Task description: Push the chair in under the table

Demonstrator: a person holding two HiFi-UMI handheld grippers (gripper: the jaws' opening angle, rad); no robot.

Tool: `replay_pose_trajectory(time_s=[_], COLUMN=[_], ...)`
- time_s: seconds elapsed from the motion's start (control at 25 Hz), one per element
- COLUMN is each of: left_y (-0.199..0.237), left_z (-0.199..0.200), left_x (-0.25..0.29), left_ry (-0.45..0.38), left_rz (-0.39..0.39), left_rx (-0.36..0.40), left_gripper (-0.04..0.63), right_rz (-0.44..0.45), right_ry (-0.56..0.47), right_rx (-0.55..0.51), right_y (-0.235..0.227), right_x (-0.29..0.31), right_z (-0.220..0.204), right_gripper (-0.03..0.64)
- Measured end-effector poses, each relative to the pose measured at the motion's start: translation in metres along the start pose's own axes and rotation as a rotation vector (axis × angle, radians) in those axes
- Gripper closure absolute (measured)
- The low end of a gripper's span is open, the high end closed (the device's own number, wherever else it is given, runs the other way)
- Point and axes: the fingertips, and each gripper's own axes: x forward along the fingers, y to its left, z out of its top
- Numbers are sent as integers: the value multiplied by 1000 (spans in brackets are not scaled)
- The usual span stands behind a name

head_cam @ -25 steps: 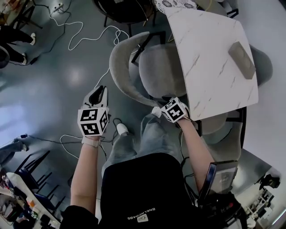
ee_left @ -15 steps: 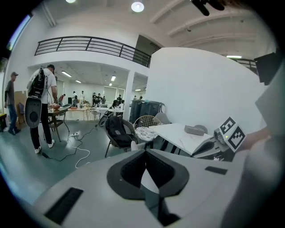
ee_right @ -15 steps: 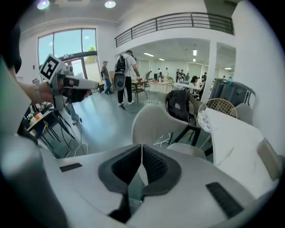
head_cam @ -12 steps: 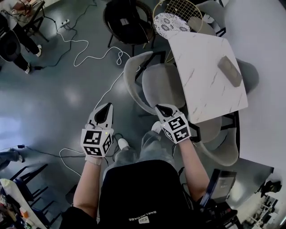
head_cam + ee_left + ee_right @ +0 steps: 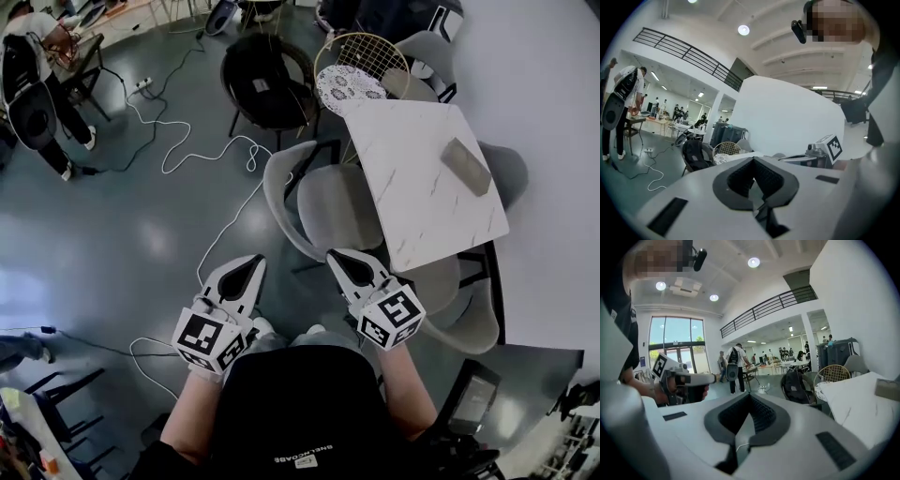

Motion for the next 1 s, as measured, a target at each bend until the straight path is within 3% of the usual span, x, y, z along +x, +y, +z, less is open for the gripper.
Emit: replay_pose_trajectory(time_s=[0.56, 1.0], left_y=[-114, -139], left_z=[64, 64], left_x=[27, 39], left_ry=[-109, -106], left_rz=[-298, -345], left_rx=[-81, -54], left_gripper=[591, 590], right_rz=[70, 49], right_ry=[-219, -308], right_rx=[17, 74], right_y=[29, 11], right_x=[-100, -123], right_z=[80, 88], right_gripper=[606, 606])
